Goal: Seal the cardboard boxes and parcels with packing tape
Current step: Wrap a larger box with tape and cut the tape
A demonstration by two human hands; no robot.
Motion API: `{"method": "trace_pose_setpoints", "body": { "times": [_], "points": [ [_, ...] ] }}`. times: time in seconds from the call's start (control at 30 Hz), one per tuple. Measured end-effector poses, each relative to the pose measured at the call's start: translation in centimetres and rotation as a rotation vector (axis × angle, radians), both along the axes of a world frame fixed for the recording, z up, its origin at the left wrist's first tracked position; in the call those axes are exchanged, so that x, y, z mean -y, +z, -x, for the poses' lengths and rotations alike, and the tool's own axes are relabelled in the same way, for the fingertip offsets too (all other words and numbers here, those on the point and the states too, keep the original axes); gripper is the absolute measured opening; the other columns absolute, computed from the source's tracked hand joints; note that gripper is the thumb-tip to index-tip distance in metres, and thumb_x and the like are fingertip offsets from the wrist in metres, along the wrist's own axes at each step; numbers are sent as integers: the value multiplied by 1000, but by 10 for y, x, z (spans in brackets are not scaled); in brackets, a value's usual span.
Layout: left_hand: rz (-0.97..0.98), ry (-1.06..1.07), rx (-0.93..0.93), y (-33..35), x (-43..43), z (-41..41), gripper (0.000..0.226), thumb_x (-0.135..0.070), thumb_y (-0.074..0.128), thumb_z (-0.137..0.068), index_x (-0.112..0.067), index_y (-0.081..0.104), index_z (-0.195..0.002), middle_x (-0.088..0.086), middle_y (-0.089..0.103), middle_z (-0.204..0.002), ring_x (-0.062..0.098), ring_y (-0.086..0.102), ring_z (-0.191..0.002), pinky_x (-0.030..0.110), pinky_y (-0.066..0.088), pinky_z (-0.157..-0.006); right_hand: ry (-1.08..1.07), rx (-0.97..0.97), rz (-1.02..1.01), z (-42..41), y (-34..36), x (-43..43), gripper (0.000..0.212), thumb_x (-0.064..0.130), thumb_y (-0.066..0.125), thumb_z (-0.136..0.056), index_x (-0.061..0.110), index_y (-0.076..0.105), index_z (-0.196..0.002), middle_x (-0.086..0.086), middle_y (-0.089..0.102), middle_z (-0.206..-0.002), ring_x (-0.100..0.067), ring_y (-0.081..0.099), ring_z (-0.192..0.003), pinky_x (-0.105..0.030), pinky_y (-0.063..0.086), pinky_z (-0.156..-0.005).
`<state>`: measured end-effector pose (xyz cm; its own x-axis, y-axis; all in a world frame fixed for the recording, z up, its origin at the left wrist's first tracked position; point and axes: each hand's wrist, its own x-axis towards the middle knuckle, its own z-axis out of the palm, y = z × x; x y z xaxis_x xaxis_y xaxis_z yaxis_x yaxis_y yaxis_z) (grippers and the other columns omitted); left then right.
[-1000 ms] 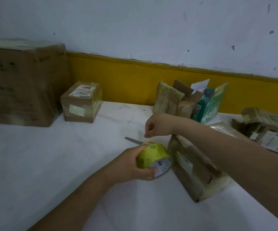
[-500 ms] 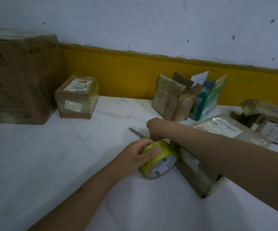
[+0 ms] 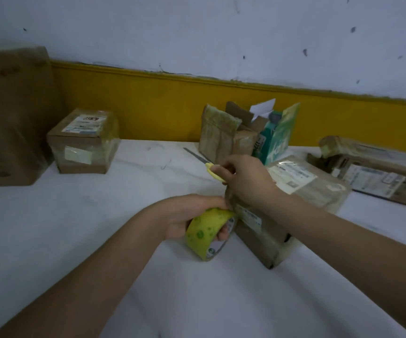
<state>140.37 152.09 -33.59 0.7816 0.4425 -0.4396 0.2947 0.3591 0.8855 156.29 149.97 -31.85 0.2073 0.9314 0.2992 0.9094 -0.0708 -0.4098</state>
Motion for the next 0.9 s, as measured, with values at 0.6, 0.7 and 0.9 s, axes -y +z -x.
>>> {"method": "trace_pose_setpoints", "body": {
  "times": [0.6,0.7,0.9],
  "points": [
    [-34,44,-12,-3,14,5,28,-20,47,-101,-4,60,-81,10,61,-59,19,58,-47,23,46,-50,103,-693,339,-17,62,59,71,84,39,-79,21,63,-100,4,52,-87,-11,35,-57,-24,35,-50],
    [-1,47,-47,-1,16,6,39,-24,48,-99,-5,63,-69,8,61,-57,17,58,-46,24,46,-53,173,-750,650,-18,76,115,93,89,38,-68,6,65,-100,-4,48,-83,-10,22,-52,-17,21,-41],
    [-8,54,-83,-1,17,8,42,-25,53,-96,-4,66,-62,10,62,-57,16,58,-44,19,48,-46,23,-483,982,-5,56,134,90,85,41,-74,5,71,-101,-1,53,-78,-10,24,-50,-19,17,-42]
  ]
}}
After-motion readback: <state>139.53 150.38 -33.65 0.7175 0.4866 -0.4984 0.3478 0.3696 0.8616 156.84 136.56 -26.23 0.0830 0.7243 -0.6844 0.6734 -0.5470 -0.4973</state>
